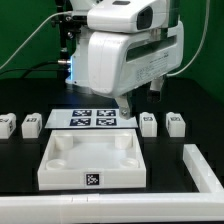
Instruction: Assemble one leg
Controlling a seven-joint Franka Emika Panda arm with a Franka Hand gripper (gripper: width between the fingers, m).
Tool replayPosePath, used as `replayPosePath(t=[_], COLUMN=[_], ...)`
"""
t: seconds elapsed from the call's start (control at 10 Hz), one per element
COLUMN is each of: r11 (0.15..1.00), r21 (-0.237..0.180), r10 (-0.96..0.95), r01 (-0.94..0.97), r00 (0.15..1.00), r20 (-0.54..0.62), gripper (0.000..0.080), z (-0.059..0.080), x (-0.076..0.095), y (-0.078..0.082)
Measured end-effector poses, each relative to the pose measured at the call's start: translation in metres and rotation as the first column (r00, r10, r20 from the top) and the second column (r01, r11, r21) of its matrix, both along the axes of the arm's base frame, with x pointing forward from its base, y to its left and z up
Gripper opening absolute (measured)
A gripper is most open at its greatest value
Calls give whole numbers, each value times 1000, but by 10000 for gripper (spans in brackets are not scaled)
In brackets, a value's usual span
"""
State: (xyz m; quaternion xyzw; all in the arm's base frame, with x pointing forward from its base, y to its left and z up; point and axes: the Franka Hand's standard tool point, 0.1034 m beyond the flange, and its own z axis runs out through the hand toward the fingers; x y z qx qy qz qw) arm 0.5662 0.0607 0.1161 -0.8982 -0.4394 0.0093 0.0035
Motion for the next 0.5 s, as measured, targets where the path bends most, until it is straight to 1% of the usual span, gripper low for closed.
replayPosePath(t=[0.5], r11=[1000], r21=[1], r10=[21], r01=[-21], r00=[1000], r20=[0], gripper=[650], z=[0], x=[0], y=[0])
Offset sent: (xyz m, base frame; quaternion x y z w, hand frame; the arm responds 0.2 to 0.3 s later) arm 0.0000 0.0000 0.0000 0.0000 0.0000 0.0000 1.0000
